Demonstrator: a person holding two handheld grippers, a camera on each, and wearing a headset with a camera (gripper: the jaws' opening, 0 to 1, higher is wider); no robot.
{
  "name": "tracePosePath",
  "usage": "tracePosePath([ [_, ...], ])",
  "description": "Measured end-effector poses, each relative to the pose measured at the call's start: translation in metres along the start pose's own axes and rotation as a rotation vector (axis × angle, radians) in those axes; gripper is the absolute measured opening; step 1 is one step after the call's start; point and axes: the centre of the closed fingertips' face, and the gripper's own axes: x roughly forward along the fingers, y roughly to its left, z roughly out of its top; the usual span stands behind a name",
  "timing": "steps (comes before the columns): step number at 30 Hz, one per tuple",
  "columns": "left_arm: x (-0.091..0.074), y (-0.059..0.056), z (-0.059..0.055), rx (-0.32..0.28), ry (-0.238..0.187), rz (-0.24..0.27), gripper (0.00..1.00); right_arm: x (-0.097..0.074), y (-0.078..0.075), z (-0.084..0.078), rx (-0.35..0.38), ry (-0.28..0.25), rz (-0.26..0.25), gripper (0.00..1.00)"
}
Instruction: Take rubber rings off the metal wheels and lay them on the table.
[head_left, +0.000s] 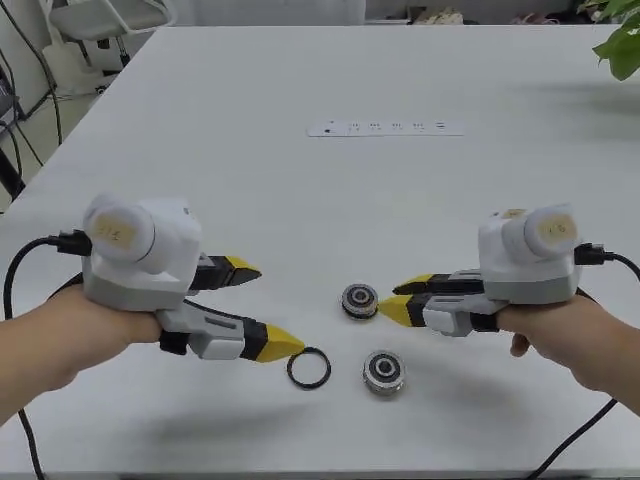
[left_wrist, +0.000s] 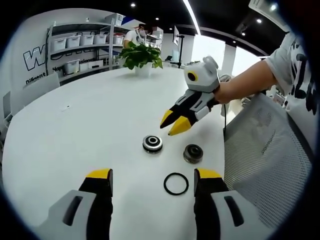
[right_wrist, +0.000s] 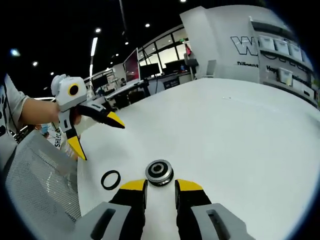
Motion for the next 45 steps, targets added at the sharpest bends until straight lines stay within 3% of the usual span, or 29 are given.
tracePosePath([
  [14,0.024,0.004,0.011,-0.021,-0.022,-0.012,0.56,0.009,-0.002,-0.009,-0.024,0.015,0.007,0.2],
  [20,0.034,0.003,0.008,-0.021,-0.008,-0.025,0.53,0.014,0.0,-0.013,-0.068,0.031,0.02,0.19],
  [32,0.053,0.002,0.015,-0.02,0.003,-0.049,0.46,0.021,-0.002,-0.01,-0.104,0.028,0.03,0.19],
  [40,0.065,0.005,0.021,0.005,0.013,-0.055,0.43,0.024,-0.001,-0.012,-0.107,0.034,0.038,0.19],
  [45,0.072,0.004,0.022,0.016,0.028,-0.077,0.37,0.024,-0.001,-0.012,-0.105,0.029,0.042,0.19],
])
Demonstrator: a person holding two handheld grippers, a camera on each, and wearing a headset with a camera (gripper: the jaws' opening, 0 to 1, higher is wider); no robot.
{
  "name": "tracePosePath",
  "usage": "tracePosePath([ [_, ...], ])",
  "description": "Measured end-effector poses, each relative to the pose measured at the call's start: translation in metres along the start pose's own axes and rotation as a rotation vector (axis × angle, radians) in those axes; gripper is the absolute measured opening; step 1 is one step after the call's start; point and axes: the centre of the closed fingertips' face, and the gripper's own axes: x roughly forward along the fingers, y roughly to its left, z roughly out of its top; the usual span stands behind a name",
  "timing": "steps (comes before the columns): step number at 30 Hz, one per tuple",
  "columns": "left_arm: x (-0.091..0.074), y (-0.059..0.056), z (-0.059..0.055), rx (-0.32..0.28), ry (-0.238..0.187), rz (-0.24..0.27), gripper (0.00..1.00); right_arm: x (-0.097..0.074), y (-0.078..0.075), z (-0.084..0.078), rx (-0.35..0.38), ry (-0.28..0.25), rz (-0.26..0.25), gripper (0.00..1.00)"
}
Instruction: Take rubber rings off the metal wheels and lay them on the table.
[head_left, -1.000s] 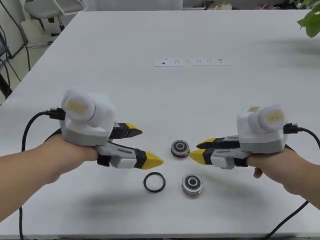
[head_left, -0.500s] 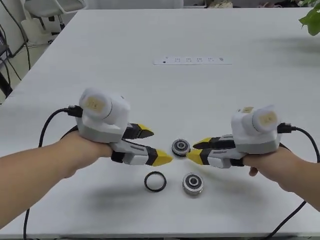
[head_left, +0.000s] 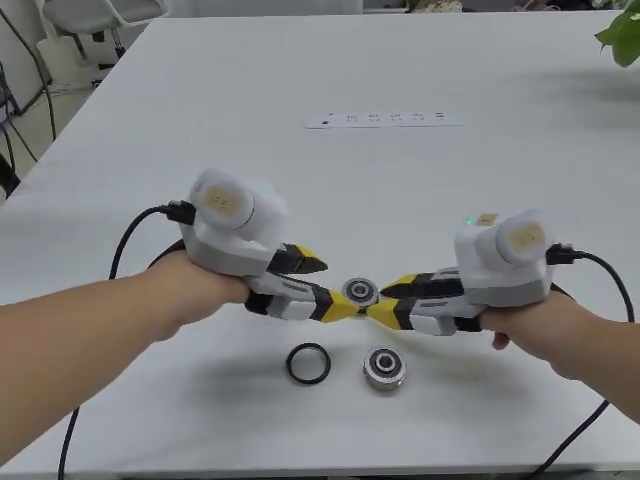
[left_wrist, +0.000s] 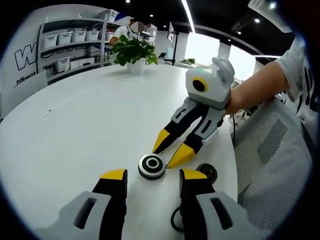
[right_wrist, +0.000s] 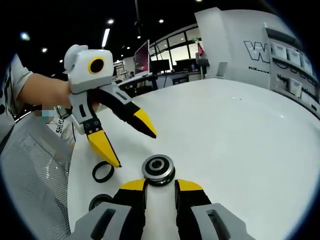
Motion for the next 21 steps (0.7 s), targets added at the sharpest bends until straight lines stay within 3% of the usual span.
tracePosePath([
  [4,0.006,0.003,0.0,0.013,0.013,0.0,0.35,0.0,-0.001,-0.001,0.003,0.0,-0.003,0.19],
  [14,0.018,-0.006,0.006,0.037,0.027,-0.025,0.25,0.0,-0.002,-0.002,0.012,-0.01,-0.003,0.19],
  [21,0.024,-0.003,0.0,0.05,0.06,-0.024,0.17,0.0,-0.002,-0.002,0.012,-0.012,-0.003,0.19],
])
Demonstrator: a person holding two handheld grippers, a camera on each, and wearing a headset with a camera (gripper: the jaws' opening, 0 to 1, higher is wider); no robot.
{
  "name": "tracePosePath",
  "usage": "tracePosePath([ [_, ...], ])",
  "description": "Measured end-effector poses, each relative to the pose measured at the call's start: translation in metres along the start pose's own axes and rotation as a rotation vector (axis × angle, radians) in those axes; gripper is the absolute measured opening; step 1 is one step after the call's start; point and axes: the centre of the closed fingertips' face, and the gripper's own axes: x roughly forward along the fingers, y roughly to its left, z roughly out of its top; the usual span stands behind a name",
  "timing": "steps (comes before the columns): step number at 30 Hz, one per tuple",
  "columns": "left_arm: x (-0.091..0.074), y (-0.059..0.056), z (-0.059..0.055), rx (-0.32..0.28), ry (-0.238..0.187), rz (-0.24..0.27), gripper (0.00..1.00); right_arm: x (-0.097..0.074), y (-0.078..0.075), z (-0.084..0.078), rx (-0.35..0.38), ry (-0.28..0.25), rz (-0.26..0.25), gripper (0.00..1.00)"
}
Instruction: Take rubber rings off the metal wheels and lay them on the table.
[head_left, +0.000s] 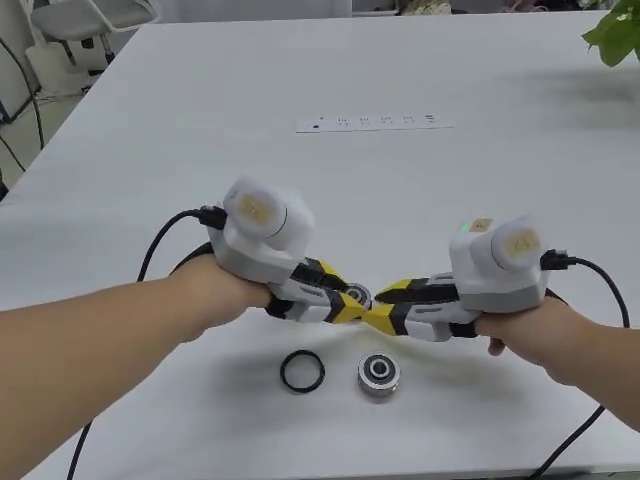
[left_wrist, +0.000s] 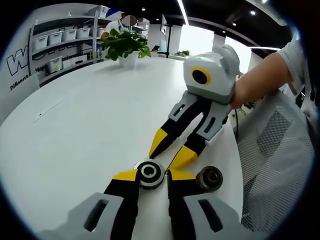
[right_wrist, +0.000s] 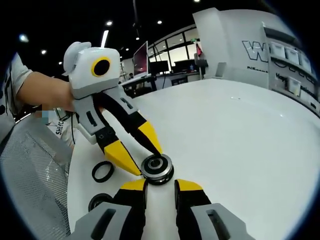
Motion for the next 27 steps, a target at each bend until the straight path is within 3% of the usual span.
tracePosePath([
  [9,0.001,0.007,-0.001,0.046,0.012,0.021,0.1,0.0,0.001,0.0,-0.005,0.001,-0.001,0.19],
  [13,0.003,0.003,-0.001,0.117,0.024,0.027,0.11,0.0,0.0,0.0,-0.015,0.007,-0.004,0.18],
  [20,0.004,0.004,0.0,0.1,0.017,0.05,0.07,0.001,0.002,0.0,-0.027,0.009,-0.002,0.17],
  [21,0.009,0.005,0.004,0.132,0.002,0.056,0.07,0.001,0.003,0.0,-0.028,0.011,0.0,0.17],
  [22,0.012,0.004,0.002,0.116,0.017,0.057,0.07,0.002,0.003,0.0,-0.036,0.011,-0.002,0.17],
  [27,0.008,0.004,0.001,0.09,0.01,0.057,0.07,0.002,0.005,0.0,-0.046,0.008,0.004,0.15],
])
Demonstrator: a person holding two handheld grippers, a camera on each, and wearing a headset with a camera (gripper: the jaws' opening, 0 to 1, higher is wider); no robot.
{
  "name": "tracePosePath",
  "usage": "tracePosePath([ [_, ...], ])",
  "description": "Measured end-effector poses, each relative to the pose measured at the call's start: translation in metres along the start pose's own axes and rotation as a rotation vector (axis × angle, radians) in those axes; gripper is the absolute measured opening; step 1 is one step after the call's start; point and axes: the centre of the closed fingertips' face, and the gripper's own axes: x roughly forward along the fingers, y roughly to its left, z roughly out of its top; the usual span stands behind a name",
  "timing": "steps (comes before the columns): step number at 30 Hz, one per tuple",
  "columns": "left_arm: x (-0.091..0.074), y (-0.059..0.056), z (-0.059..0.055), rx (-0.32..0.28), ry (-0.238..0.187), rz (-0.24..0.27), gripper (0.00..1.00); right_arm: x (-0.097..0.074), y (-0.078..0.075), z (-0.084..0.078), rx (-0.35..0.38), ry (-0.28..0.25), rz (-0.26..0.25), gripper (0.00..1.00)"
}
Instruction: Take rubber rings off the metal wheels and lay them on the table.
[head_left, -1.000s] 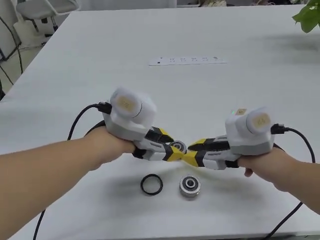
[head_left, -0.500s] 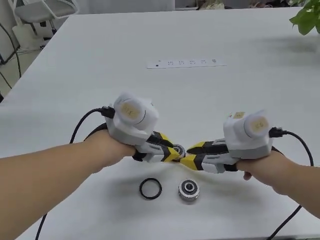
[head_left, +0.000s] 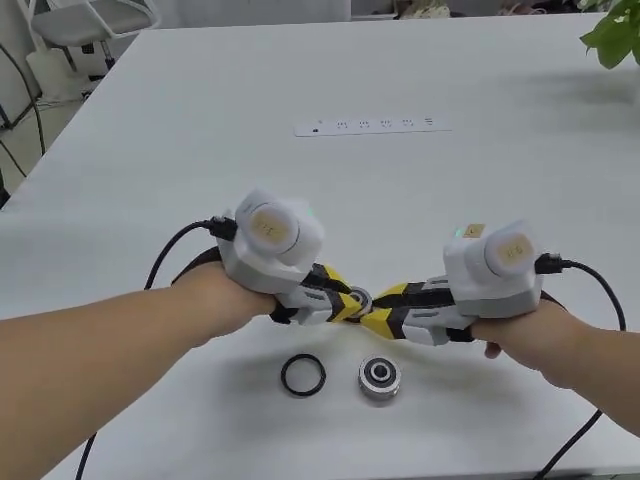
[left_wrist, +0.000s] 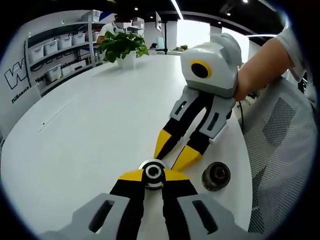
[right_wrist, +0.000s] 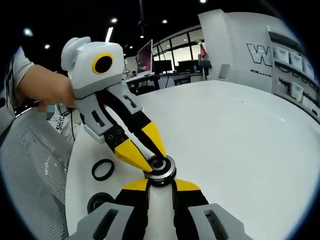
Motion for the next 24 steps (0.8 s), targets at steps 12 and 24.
tracePosePath([
  [12,-0.004,-0.0024,-0.0009,-0.018,-0.013,0.01,0.07,-0.0003,-0.0007,-0.0005,0.034,-0.009,-0.01,0.13],
  [24,-0.0071,-0.0037,-0.002,-0.029,-0.014,0.032,0.07,-0.0009,-0.0008,-0.0011,0.073,0.0,-0.044,0.11],
])
